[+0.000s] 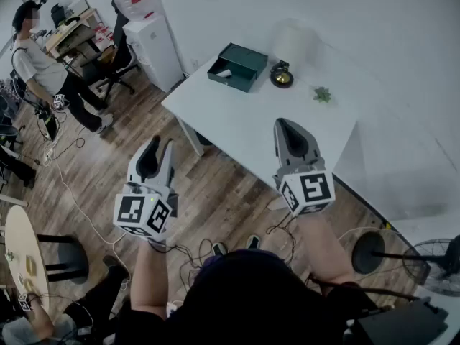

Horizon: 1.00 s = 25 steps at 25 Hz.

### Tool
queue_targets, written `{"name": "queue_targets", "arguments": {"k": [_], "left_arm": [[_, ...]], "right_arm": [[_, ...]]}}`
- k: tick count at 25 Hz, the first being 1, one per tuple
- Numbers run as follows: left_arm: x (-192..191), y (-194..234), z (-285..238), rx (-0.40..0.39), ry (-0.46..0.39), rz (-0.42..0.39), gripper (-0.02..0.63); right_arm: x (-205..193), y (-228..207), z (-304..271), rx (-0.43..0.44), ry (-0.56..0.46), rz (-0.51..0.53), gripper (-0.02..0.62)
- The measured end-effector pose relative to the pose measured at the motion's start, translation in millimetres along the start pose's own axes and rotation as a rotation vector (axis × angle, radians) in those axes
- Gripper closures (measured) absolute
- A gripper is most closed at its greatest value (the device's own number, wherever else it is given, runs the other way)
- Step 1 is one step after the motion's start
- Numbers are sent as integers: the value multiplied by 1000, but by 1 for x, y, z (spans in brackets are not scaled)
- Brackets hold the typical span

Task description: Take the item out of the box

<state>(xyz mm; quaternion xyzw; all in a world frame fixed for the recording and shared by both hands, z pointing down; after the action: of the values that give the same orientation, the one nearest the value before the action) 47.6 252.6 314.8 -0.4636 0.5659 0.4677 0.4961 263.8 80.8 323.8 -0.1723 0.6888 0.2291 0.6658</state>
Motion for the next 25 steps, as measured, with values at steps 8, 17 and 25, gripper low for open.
{"name": "queue_targets", "arguments": {"k": [8,17,25], "left_arm": [[-3,-16,-11,36,6,4,476],[-2,-26,-21,90,3,-14,478],[-5,1,-27,109,3,-9,479]], "right_arm": [[-5,-20,4,23,-7,-7,592],[-4,-40,4,40,-53,-20,540],[-11,-34,-23,44,-36,-36,529]]}}
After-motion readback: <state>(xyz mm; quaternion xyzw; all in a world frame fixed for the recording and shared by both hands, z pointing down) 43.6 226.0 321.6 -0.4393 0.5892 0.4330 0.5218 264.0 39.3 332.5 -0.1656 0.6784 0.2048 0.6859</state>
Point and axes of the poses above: the fingertips, and each gripper's own axes: z backward along the fingers, y to its left, x out of its top, the point moved 3 cm from there along z, backward along the fingers, and after that the axes turned 6 degrees about y, right-handed, at the moved point
